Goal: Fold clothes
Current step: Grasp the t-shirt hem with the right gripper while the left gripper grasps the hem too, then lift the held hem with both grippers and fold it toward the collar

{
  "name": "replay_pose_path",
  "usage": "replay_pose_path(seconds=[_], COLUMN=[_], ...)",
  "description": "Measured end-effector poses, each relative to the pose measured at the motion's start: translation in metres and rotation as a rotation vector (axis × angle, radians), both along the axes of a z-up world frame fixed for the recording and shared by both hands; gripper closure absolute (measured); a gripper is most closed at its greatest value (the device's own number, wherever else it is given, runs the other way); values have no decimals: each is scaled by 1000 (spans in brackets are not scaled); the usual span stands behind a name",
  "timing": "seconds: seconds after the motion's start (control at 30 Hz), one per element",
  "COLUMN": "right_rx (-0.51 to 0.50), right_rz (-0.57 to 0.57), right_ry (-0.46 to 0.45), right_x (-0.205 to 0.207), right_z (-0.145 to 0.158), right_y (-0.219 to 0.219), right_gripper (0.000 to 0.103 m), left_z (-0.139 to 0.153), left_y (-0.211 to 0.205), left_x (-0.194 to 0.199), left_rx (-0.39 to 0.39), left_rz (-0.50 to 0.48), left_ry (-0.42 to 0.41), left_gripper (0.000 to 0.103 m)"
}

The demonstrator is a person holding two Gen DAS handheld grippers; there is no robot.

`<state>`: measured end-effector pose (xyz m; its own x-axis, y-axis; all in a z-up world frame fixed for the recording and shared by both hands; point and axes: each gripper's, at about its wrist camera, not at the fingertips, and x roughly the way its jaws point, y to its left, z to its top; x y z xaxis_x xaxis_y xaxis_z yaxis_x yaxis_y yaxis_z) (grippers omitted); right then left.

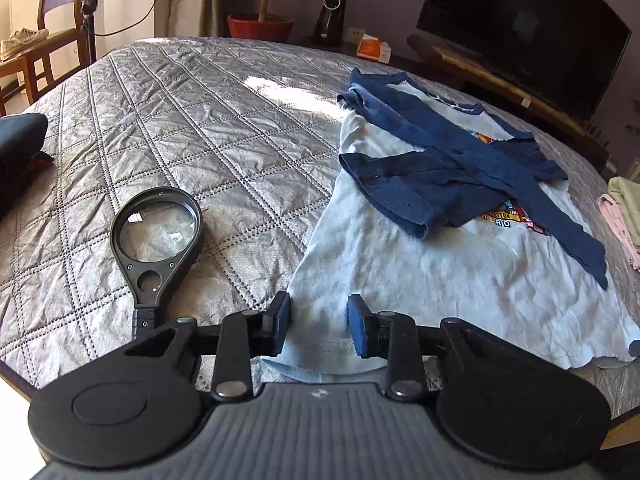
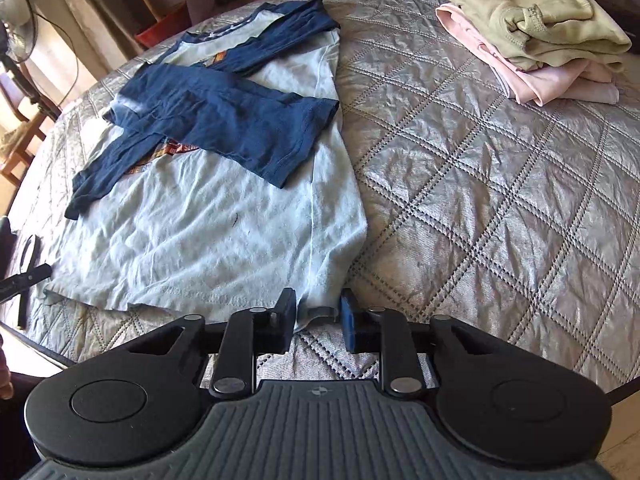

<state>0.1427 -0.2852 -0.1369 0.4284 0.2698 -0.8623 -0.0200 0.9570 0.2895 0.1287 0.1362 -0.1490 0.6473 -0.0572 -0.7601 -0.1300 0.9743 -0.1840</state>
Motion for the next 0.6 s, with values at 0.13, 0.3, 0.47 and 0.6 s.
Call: replay_pose_path(seconds=[0.13, 0.3, 0.47, 0.6], right_rx=[-7, 16, 35, 54], right_rz=[3, -22, -65, -109], right_ry=[-14, -51, -90, -84], right_x=[1, 0, -5, -11], right_z=[1, 8, 17, 22], right_y=[4, 2, -6, -14], right_gripper=[93, 96, 96, 96], left_z=[-1, 4, 7, 9], left_y=[2, 13, 20, 18], left_x=[0, -8, -21, -26], left_rx=[-43, -89, -138, -111], left_rz=[-6, 43, 79, 85], left_ry=[7, 5, 22, 46], left_gripper=[97, 102, 102, 102])
